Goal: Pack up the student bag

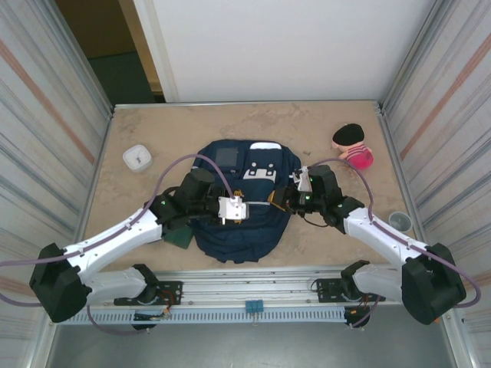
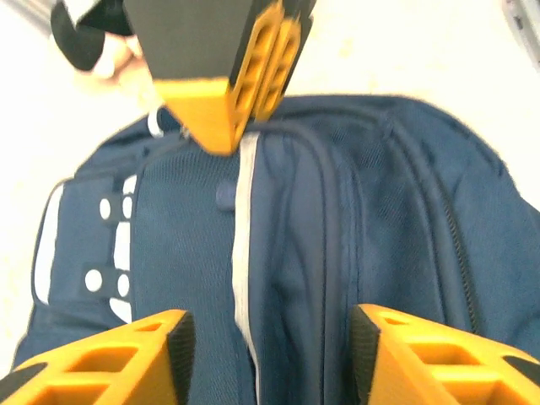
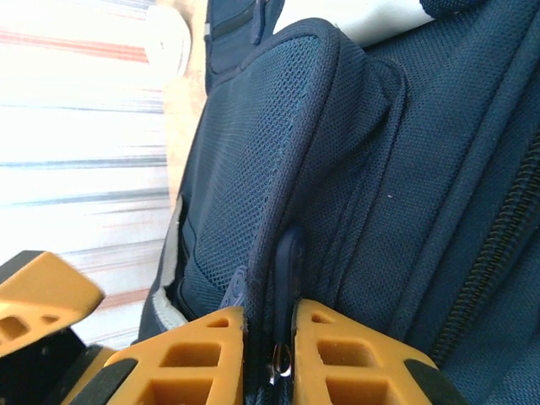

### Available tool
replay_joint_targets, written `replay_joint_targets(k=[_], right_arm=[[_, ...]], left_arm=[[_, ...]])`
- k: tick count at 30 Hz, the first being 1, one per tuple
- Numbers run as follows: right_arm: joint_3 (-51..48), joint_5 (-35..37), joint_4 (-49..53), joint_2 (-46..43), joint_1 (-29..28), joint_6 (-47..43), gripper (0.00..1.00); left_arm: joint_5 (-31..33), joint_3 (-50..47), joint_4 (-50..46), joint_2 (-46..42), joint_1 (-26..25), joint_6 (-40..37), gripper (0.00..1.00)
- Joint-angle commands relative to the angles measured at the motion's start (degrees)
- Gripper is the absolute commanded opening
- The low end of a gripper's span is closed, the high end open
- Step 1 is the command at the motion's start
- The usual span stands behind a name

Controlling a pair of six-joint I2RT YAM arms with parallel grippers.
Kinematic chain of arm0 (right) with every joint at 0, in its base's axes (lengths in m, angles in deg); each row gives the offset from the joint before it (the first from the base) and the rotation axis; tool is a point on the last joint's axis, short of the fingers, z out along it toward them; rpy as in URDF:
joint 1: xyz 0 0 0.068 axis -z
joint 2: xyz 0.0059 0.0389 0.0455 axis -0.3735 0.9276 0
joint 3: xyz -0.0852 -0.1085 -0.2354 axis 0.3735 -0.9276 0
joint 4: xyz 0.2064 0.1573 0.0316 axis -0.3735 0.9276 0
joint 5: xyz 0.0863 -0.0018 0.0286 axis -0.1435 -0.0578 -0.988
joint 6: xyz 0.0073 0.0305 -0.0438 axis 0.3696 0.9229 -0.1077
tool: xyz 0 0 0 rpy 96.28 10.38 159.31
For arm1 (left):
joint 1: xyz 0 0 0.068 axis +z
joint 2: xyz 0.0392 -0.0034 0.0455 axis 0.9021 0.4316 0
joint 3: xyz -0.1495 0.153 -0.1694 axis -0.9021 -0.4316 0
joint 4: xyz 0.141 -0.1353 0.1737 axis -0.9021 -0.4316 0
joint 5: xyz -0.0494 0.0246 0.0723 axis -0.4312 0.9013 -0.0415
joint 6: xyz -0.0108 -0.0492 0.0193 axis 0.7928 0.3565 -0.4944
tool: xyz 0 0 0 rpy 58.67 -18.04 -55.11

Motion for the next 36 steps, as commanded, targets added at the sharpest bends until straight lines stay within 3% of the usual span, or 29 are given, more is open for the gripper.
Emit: replay_joint_targets(k=[1,5,13,16,20,22,27,31,36], right_arm=[[0.98,0.69,-3.91,-1.84,-1.03,-0.16,0.03],[1.18,1.23,-3.87,-2.31,-1.54,-0.08,0.02],[1.03,2.13,-3.6,-3.91,-2.01,-0.08,0.03],[0.98,2.05,-3.64,-4.37,-2.1,-0.15,0.03],[0.9,2.48,-2.72,-5.61,-2.04,-1.77,0.07],[1.05,3.04,-1.02,-6.7,-1.67,-4.2,0.15],[0.41,2.0,3.08,-10.66,1.46,-15.04,0.44],[-3.36,0.24,1.28,-12.85,5.64,-27.2,0.51],[-9.19,-0.44,-8.92,-11.96,9.0,-37.96,0.57]], left_arm=[[4.95,-0.37,5.8,-0.57,-3.9,6.19,0.66],[10.1,1.57,7.74,3.78,-6.5,10.23,0.71],[14.96,5.99,7.44,12.44,-6.5,12.5,0.71],[16.78,6.21,7.47,13.87,-6.5,12.81,0.58],[17.02,5.59,7.5,13.35,-6.24,13.83,0.15],[15.31,4.28,8.5,11.8,-5.28,14.93,0.0],[3.04,1.28,8.98,5.9,-1.25,16.18,0.0],[-4.57,-1.34,10.22,0.95,1.7,15.49,0.0],[-11.75,-3.99,11.52,-3.62,5.66,15.24,0.0]])
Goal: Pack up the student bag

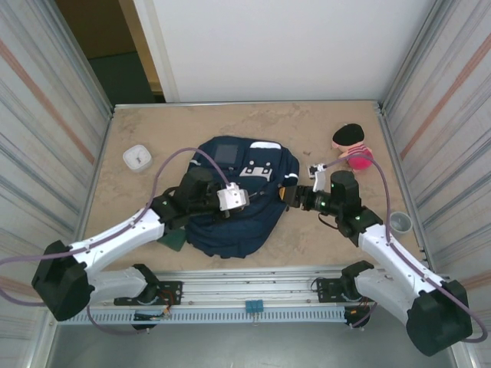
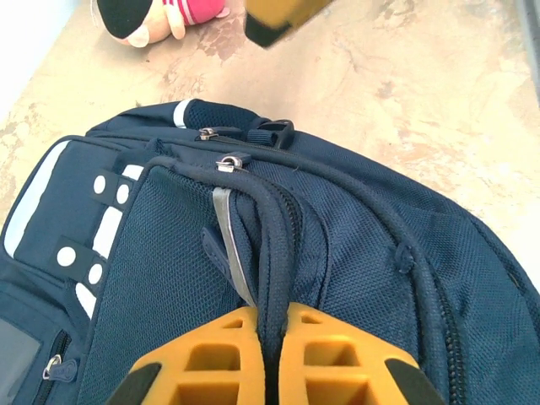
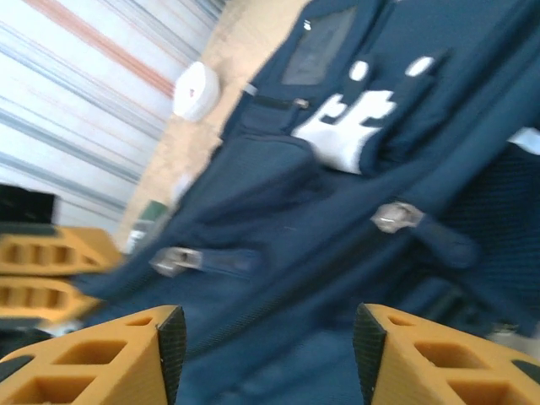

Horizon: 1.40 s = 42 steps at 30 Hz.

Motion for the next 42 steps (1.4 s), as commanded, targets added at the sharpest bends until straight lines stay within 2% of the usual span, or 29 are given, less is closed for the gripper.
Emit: replay_joint_targets(k=[1,5,9,14,20,26,30,35,42], right_arm=[[-2.22,-1.9,-6.4,1.91,1.47,-11.98,0.59],[0.77,-5.58,-5.98,9.2,3.62,-14.67,0.69],[4.7,-11.41,-7.57,16.35,5.13,-14.73,0.74],[8.97,-18.5,-8.22,23.21,5.13,-13.99,0.73],[9.06,-19.85,-10.25,27.71,5.15,-13.74,0.7],[9.86,-25.03,-8.85,27.96,5.11,-15.11,0.55],[9.95,-24.87,-5.42,26.27,5.28,-17.65,0.38],[10.33,-24.76,-5.1,26.75,5.37,-17.8,0.22],[10.81,-24.9,-4.45,26.51,5.54,-17.45,0.1]], left_arm=[[-8.56,-0.83,4.38,-4.71,2.17,0.7,0.0],[-10.66,-1.5,4.64,-6.46,3.67,0.8,0.0],[-11.11,-1.3,4.11,-6.22,3.76,0.36,0.0],[-11.54,-1.25,4.33,-6.16,3.8,0.51,0.0],[-12.32,-1.36,4.59,-6.47,3.89,0.26,0.0],[-10.59,-1.45,4.51,-6.65,3.98,0.22,0.0],[-9.88,-1.45,4.75,-6.36,4.07,0.19,0.0],[-9.88,-1.45,5.47,-5.95,4.07,0.45,0.0],[-6.35,-1.69,5.38,-6.27,4.07,0.6,0.0]])
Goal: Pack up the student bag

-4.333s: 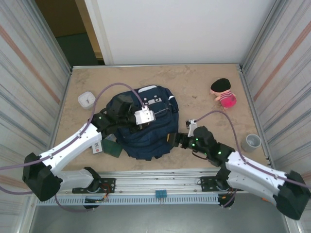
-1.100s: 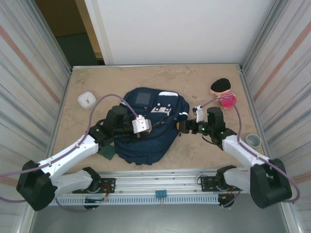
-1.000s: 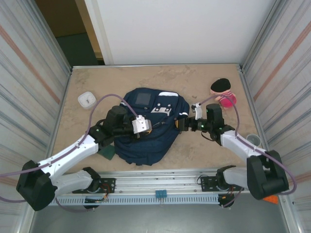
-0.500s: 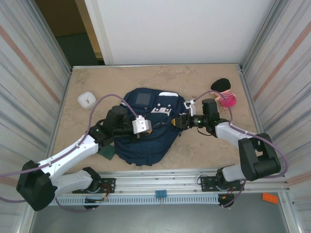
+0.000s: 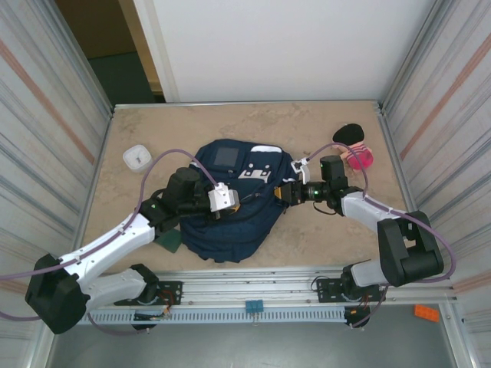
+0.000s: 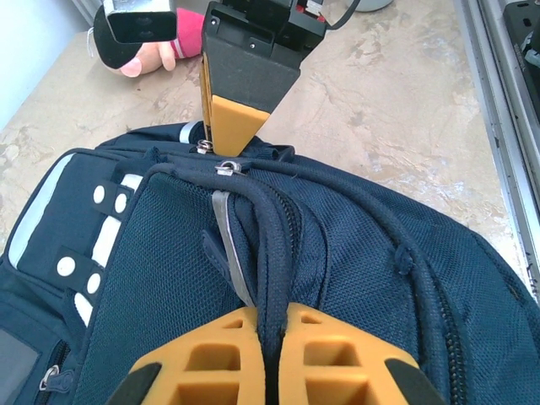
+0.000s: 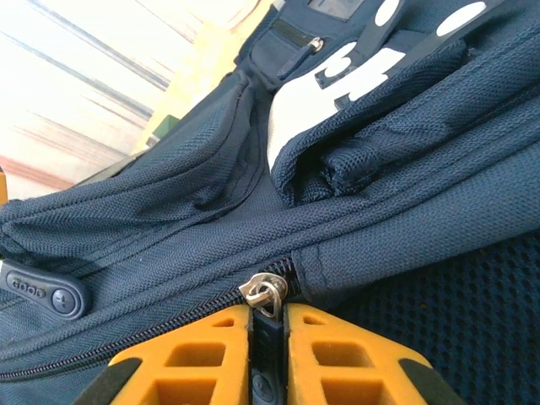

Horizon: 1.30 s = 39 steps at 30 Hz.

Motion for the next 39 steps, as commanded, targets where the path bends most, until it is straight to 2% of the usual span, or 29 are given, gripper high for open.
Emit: replay_joint_targets(k=[1,4,14,22,28,34,39], right_arm=[[1.71,-3.24,0.82,-1.85,-0.29,-1.3,0.07],[1.55,-2.09,1.63,-3.53,-0.2,-1.06,0.0],[0.09,2.67,8.09,-12.2,-2.27,-0.66,0.0],[-0.66,9.18,13.52,-17.89,-9.47,-1.17,0.0],[-3.17,10.62,11.24,-19.14,-10.67,1.08,0.0],[-5.57,10.31,5.81,-18.27,-10.85,2.92,0.14],[-7.7,9.58,1.63,-17.91,-10.84,3.92,0.2]], left_arm=[[1.62,0.4,5.41,-2.09,0.46,0.61,0.0],[4.36,0.21,5.23,-2.14,0.46,0.64,0.0],[15.14,0.69,6.15,-1.19,0.46,3.84,0.0],[17.68,1.98,7.25,0.67,-0.59,5.32,0.0],[16.27,2.16,8.51,1.37,-1.38,5.57,0.0],[14.85,2.19,10.02,0.8,-1.82,6.35,0.0],[14.13,2.25,10.72,-0.2,-1.81,6.67,0.0]])
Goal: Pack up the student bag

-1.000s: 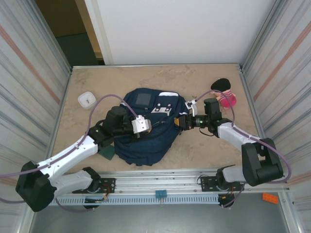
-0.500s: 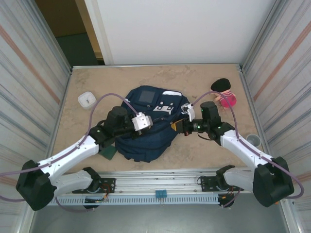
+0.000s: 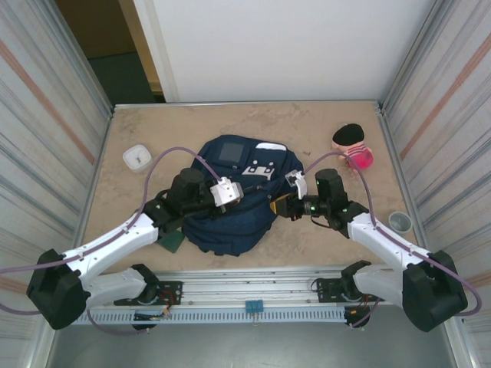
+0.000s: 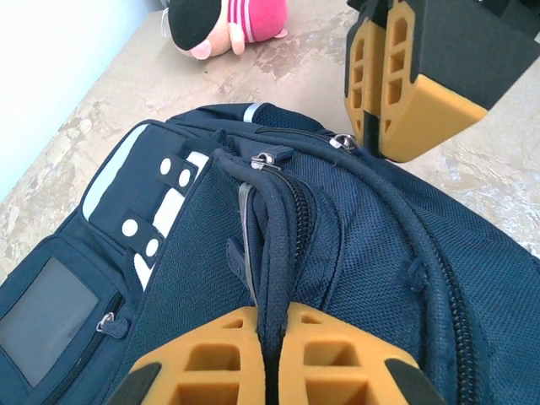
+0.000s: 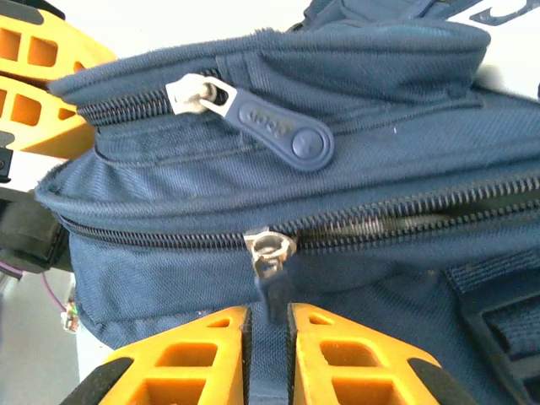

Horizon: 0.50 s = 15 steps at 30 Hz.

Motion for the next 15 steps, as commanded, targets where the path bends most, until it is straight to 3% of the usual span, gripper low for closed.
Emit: replay_joint_targets(k=[1,3,6,8,15], right_arm=[[-1.7,-1.46,-4.15,-0.07,-0.37,1.66,0.2],[-2.2,-1.28,-5.2,-0.01,-0.36,2.16,0.18],[-2.29,-1.25,-5.38,-0.43,-0.37,2.6,0.05],[-2.51,-0.65,-5.25,-1.19,-0.38,2.52,0.05],[-2.79,5.1,-4.14,-2.33,-0.3,-1.73,0.3]], left_arm=[[2.06,2.05,5.67,-1.78,0.54,1.9,0.0],[2.08,2.05,5.93,-1.97,0.56,2.11,0.0],[2.75,2.14,6.04,-1.92,0.52,2.45,0.0],[2.65,2.14,5.94,-1.81,0.45,2.54,0.0],[0.92,1.92,6.55,-1.87,0.47,2.56,0.0]])
